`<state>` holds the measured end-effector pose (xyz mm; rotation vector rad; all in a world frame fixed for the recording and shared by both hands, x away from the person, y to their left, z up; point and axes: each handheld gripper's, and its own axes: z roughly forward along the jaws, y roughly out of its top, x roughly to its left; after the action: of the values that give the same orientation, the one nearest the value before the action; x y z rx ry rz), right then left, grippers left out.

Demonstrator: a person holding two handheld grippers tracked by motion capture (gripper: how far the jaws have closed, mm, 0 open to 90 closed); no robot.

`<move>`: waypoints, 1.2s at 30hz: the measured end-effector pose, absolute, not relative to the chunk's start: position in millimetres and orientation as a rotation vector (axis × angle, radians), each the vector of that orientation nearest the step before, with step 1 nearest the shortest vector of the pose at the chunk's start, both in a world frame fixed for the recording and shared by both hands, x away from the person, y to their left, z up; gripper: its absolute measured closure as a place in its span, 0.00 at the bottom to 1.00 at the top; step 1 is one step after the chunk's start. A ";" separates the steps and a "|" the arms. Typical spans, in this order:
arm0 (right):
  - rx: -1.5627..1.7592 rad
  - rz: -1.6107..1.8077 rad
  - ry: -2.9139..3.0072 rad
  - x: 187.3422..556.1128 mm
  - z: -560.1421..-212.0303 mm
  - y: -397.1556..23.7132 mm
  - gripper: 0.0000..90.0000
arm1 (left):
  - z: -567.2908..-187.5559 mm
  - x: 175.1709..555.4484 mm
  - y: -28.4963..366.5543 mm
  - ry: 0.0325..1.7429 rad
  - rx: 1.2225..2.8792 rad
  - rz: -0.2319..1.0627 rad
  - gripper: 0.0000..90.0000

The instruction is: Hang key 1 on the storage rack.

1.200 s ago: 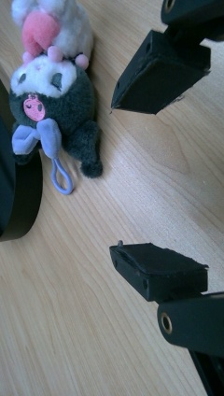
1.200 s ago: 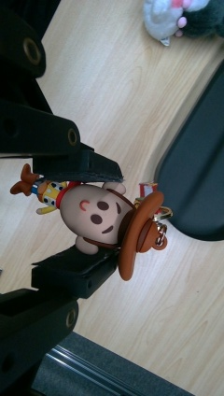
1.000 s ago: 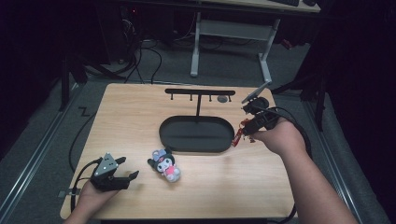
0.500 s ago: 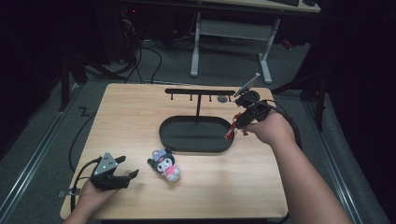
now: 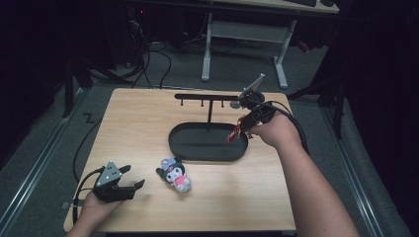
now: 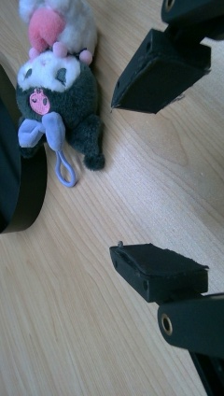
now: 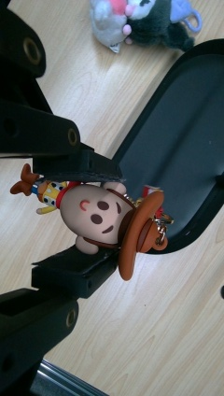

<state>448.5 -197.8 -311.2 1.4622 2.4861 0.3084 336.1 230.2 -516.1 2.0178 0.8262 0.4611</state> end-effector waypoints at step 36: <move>1.544 0.385 2.373 485.9 -294.7 -206.6 0.64 | -516.5 334.8 226.4 0.810 2.031 0.462 0.27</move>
<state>485.9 -206.6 -294.7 1.5443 2.3734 0.3852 334.8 226.4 -516.5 2.0314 0.8099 0.4624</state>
